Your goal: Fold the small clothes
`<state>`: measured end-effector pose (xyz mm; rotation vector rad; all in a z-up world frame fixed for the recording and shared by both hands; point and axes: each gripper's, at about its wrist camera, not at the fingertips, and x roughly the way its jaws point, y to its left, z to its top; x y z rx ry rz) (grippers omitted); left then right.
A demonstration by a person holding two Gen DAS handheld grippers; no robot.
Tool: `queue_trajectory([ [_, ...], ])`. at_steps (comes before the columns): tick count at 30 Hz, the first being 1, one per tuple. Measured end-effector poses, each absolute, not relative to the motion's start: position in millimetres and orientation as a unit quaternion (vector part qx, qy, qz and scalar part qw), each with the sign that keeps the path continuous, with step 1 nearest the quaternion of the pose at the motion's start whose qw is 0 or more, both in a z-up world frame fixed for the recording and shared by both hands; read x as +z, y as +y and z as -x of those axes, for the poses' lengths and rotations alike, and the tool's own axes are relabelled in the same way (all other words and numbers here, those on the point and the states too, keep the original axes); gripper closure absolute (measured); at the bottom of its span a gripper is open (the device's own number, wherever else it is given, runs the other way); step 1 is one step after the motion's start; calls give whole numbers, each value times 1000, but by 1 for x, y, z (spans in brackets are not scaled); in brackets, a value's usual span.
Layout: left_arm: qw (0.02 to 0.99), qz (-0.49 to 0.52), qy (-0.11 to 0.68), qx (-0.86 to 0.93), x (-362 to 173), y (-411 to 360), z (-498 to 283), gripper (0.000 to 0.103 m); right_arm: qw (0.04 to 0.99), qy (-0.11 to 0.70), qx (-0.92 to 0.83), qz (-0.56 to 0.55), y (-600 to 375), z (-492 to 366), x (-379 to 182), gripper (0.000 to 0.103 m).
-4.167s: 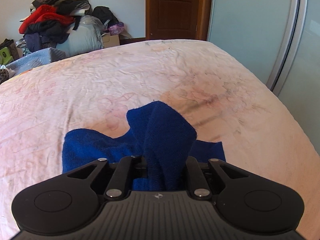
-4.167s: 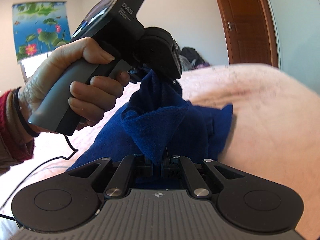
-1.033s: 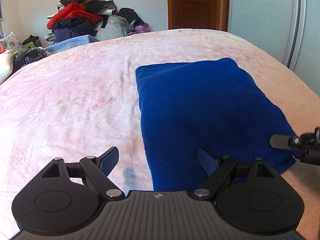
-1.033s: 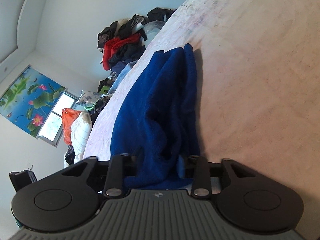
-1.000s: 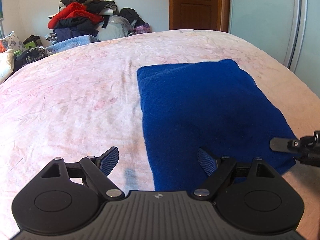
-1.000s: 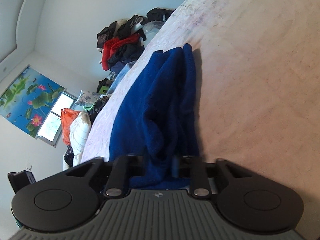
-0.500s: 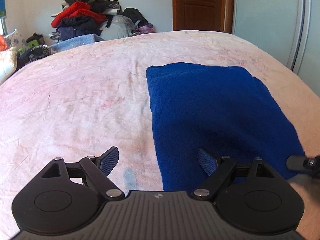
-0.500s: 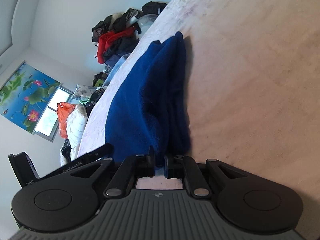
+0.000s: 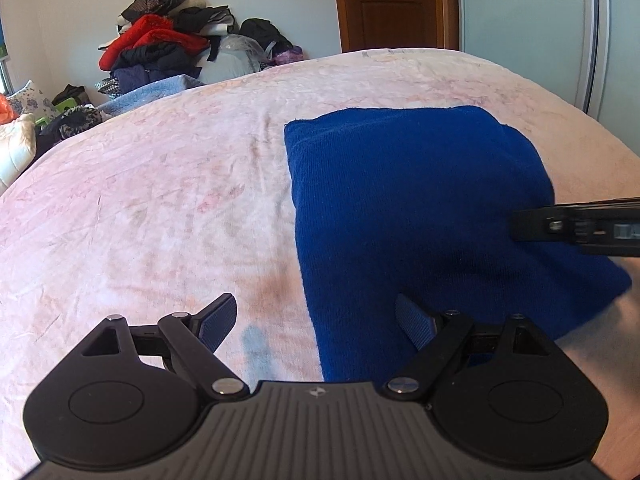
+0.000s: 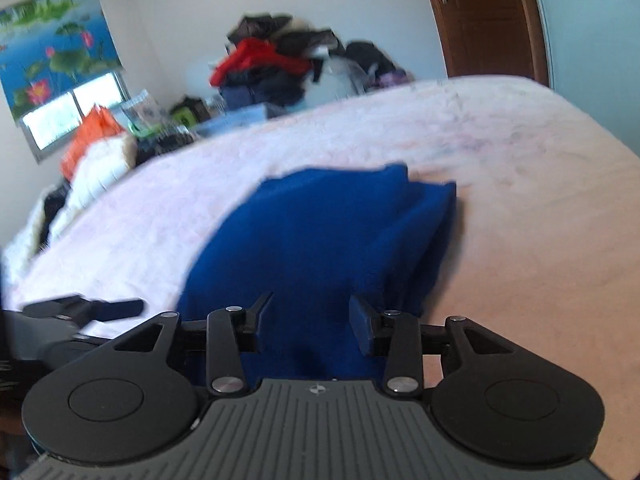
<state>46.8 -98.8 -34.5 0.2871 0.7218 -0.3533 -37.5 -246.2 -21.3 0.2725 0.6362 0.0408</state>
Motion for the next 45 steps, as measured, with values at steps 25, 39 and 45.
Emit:
queue_trajectory([
  [25,832,120,452,-299,-40,-48,-162,15,896,296,78,-323,-339,25,-46,19],
  [39,759,229,456,-404,-65,-77,-210,11,867,313,209,-328,-329,-95,-49,20],
  [45,777,203,461,-378,-66,-78,-209,74,873,319,194,-313,-322,-105,-56,69],
])
